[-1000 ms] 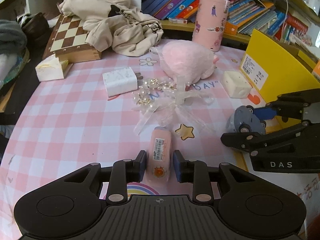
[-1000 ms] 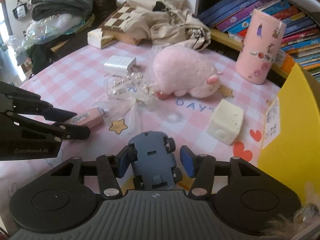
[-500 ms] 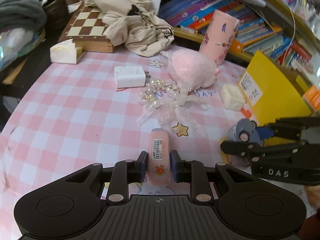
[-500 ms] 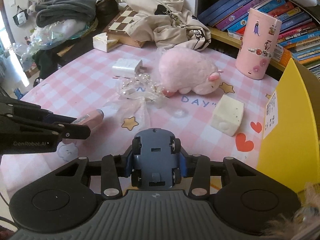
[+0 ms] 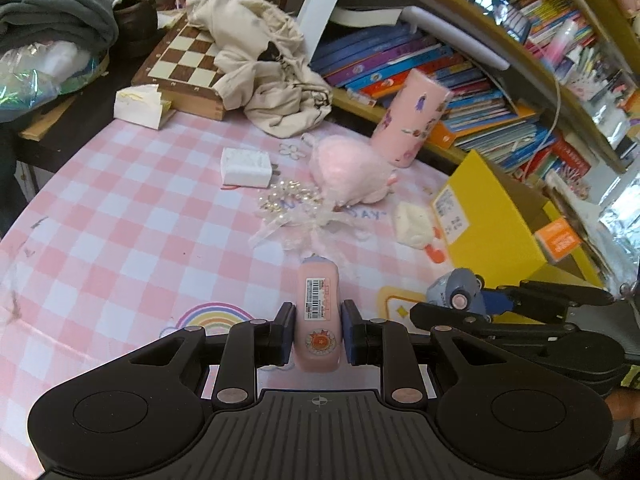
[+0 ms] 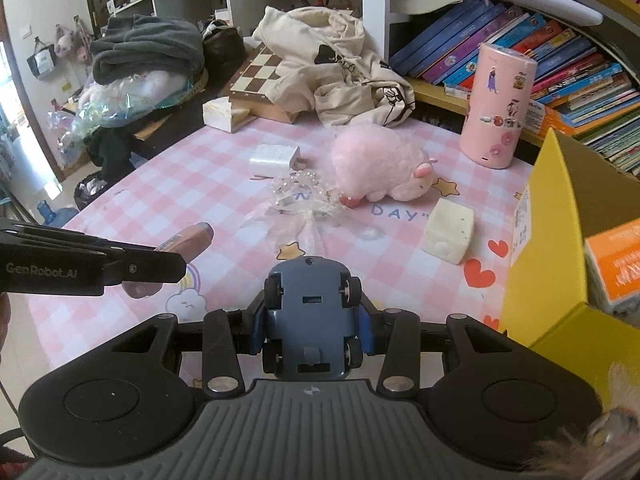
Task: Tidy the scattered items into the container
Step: 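Lift the pink tube and grey toy car and carry both over the yellow box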
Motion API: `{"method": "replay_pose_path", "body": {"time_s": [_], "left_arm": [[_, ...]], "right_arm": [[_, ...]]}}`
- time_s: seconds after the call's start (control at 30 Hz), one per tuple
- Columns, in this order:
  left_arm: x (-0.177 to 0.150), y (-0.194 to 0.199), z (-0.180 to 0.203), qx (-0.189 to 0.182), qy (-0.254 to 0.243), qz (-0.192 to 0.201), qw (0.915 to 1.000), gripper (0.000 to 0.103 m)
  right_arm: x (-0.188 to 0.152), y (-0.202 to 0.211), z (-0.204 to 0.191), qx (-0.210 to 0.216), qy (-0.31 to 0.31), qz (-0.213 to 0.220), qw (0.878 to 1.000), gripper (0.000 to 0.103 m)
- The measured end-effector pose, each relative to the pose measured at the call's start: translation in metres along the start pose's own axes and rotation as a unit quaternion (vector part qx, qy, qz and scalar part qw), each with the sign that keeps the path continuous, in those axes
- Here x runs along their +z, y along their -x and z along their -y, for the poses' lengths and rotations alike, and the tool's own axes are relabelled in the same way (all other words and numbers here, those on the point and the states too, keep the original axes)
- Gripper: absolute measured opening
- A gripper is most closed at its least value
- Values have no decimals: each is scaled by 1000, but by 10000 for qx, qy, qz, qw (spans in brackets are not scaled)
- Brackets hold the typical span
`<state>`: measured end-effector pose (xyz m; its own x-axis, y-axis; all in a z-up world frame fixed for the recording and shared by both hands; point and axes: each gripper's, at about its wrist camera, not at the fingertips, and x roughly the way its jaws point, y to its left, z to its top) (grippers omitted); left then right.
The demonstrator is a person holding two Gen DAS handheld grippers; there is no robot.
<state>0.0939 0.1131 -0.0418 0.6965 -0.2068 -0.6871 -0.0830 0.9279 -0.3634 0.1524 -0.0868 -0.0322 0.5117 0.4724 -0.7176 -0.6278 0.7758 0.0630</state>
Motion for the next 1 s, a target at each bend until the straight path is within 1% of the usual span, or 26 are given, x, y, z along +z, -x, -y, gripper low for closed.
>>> {"method": "replay_pose_path", "body": {"time_s": [0.23, 0.43, 0.73, 1.0], "left_arm": [[-11, 18, 4, -50, -32, 67, 10000, 23], [-17, 34, 10, -135, -152, 184, 9996, 23], [-32, 46, 24, -394, -379, 181, 9983, 23], [-42, 53, 29, -557, -414, 184, 9974, 23]], "right_arm": [[-11, 19, -10, -59, -52, 88, 9999, 40], [-20, 34, -19, -149, -82, 201, 9997, 40], [-38, 55, -30, -327, -129, 254, 9991, 40], [-52, 72, -30, -524, -323, 292, 9977, 40]]}}
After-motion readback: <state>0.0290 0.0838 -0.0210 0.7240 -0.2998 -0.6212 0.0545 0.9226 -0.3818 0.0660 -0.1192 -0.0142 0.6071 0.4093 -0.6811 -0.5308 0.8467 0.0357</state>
